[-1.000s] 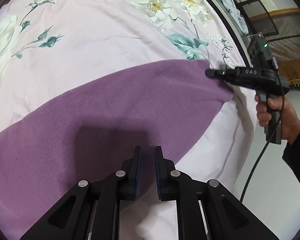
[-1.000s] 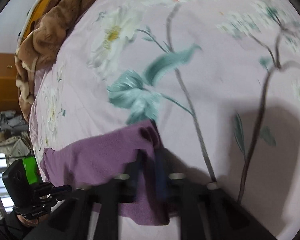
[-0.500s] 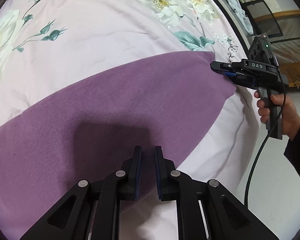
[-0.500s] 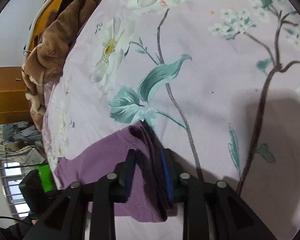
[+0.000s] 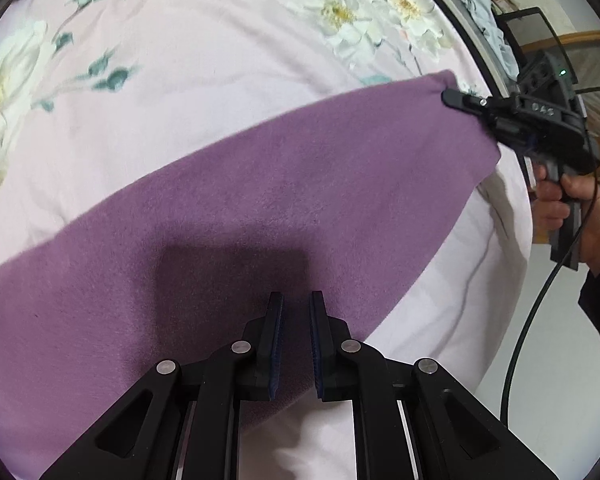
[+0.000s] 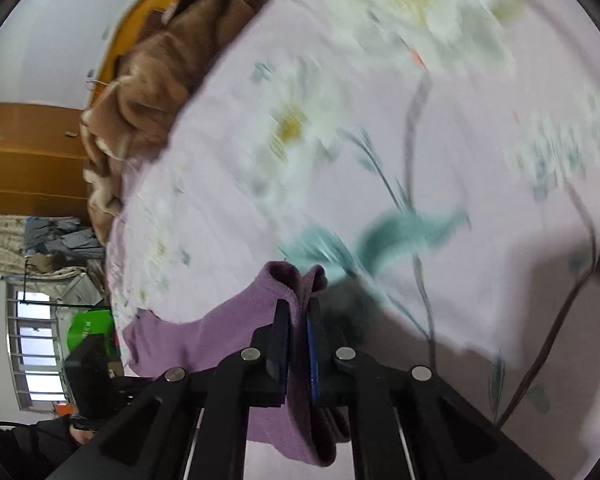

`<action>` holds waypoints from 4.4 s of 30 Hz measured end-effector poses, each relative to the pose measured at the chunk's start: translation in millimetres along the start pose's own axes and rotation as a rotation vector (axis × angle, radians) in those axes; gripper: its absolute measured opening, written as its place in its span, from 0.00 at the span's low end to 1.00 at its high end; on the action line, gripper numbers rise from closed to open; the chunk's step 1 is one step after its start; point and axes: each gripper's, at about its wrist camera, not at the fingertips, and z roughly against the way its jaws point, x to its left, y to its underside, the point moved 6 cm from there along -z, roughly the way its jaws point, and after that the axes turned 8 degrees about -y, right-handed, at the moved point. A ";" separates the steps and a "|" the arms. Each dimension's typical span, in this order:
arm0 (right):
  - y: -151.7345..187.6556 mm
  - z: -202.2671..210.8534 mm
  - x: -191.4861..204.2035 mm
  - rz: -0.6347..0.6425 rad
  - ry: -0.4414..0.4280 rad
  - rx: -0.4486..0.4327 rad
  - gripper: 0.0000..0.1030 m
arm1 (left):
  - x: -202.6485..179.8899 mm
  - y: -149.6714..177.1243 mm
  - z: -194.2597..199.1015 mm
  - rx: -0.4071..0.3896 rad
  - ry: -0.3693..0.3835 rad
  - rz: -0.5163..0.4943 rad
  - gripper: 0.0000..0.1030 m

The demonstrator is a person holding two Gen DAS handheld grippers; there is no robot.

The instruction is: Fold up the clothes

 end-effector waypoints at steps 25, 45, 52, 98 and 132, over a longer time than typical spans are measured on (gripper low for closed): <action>11.3 25.0 -53.7 -0.182 0.163 -0.110 0.22 | 1.5 -21.2 -8.8 -0.020 -0.056 0.031 0.21; 59.8 -86.2 101.8 0.143 0.232 0.021 0.25 | 91.8 13.4 52.0 -0.205 -0.163 0.210 0.41; 101.9 -148.4 177.2 0.258 0.146 0.125 0.25 | 225.2 76.7 80.1 -0.208 -0.244 0.488 0.41; 243.6 -391.8 357.7 0.391 0.251 0.356 0.18 | 464.0 279.2 165.1 -0.310 -0.232 0.600 0.33; 208.6 -295.6 266.9 0.294 0.378 0.228 0.12 | 429.5 245.8 151.3 -0.276 -0.246 0.576 0.40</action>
